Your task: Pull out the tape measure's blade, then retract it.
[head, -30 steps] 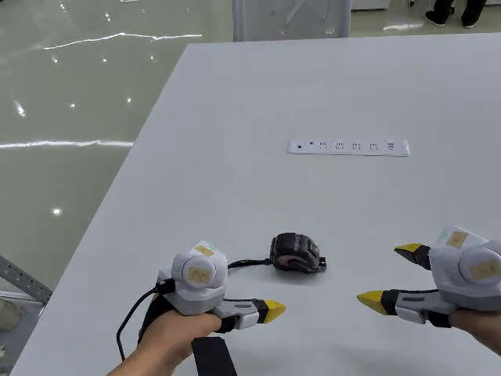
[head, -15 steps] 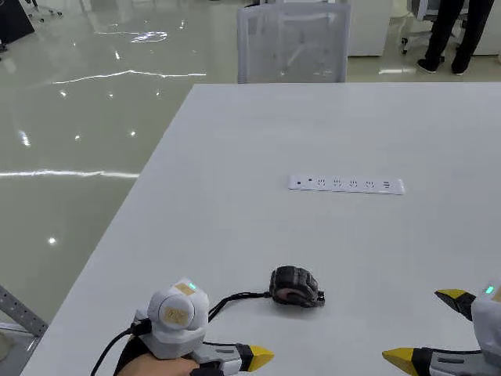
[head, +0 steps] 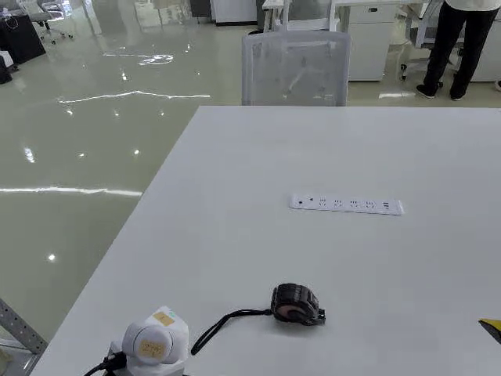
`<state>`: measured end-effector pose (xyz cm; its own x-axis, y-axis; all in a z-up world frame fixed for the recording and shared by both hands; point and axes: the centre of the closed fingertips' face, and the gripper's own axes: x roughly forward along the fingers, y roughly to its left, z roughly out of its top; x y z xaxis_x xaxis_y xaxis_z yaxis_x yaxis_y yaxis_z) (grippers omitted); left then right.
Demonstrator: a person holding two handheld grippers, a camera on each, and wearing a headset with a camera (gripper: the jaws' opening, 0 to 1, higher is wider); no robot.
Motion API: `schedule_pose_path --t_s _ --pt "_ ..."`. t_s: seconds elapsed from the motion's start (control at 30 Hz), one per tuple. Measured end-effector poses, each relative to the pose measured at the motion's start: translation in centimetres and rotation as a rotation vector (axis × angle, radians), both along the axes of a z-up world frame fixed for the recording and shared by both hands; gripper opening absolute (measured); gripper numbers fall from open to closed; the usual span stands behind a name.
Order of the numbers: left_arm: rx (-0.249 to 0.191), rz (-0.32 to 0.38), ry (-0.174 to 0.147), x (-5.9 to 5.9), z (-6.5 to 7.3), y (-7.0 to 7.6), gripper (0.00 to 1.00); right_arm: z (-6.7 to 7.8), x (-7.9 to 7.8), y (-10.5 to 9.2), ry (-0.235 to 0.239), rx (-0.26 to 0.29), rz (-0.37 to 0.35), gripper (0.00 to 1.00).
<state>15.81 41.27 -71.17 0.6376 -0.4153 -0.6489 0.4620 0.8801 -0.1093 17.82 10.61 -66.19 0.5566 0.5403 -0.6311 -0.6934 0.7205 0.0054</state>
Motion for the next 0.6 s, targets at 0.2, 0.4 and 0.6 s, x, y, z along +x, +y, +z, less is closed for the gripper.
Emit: schedule_pose_path --t_s 0.2,0.4,0.6 --pt "0.005 0.002 -0.019 -0.7 1.4 0.4 1.0 0.9 -1.2 -0.8 0.011 0.011 -0.011 1.0" --pt "0.005 -0.007 -0.028 -1.2 2.3 0.6 1.0 1.4 -2.9 -1.3 0.031 0.007 -0.009 1.0" --pt "0.015 -0.009 -0.029 -1.9 2.6 1.1 1.0 1.6 -4.0 -2.1 0.043 0.005 -0.016 1.0"
